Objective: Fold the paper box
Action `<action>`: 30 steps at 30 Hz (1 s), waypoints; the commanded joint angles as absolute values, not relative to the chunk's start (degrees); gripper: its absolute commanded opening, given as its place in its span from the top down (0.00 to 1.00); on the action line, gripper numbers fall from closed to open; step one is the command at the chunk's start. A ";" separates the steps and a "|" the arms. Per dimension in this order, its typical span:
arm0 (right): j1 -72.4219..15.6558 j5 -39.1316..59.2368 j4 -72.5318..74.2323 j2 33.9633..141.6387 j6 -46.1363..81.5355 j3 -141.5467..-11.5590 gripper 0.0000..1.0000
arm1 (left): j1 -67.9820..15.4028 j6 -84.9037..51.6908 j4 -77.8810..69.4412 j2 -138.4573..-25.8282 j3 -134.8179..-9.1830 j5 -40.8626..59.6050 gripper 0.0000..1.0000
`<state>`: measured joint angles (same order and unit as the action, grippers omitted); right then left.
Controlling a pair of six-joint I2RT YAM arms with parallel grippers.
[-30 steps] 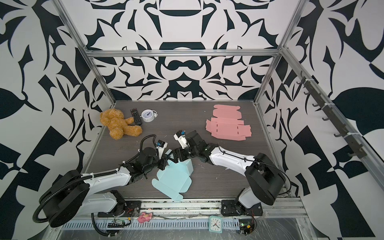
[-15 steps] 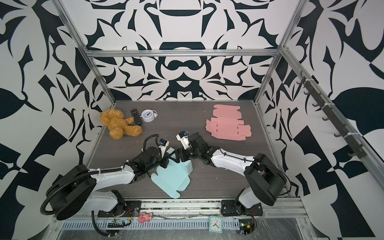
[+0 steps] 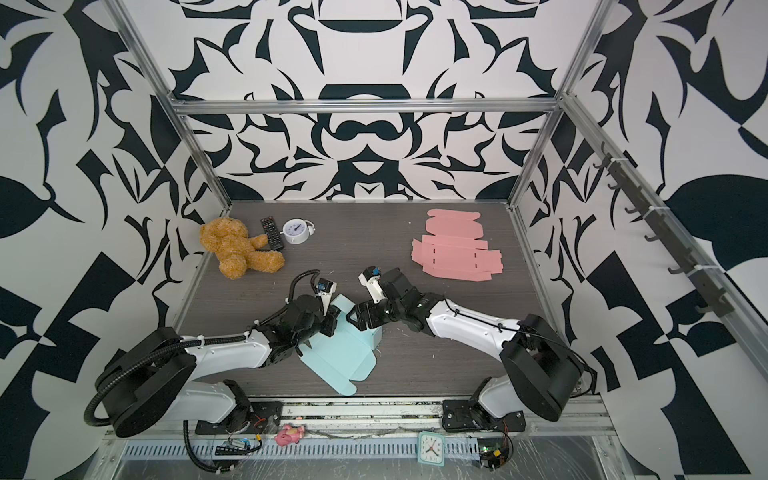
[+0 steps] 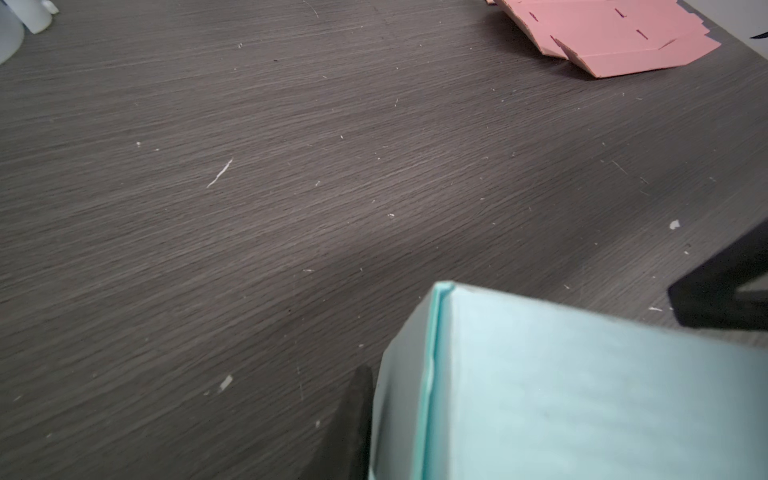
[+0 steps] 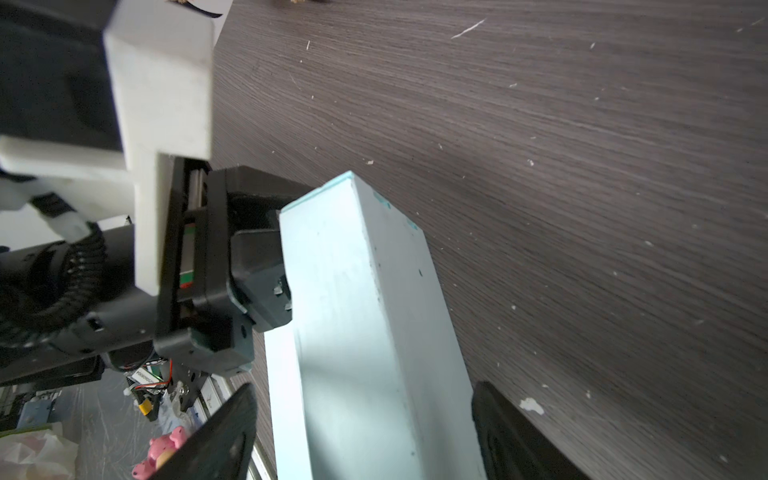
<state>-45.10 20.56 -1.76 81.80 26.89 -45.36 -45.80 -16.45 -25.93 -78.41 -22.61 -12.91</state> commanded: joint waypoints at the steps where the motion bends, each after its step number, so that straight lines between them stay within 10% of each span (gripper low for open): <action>1: -45.52 18.61 -3.77 80.80 25.17 -47.37 0.18 | -46.01 -17.69 -26.40 -77.99 -21.02 -13.94 0.72; 30: -46.79 14.20 -8.35 85.62 22.44 -52.73 0.27 | -49.31 -30.90 -3.17 -52.55 -15.75 -13.73 0.58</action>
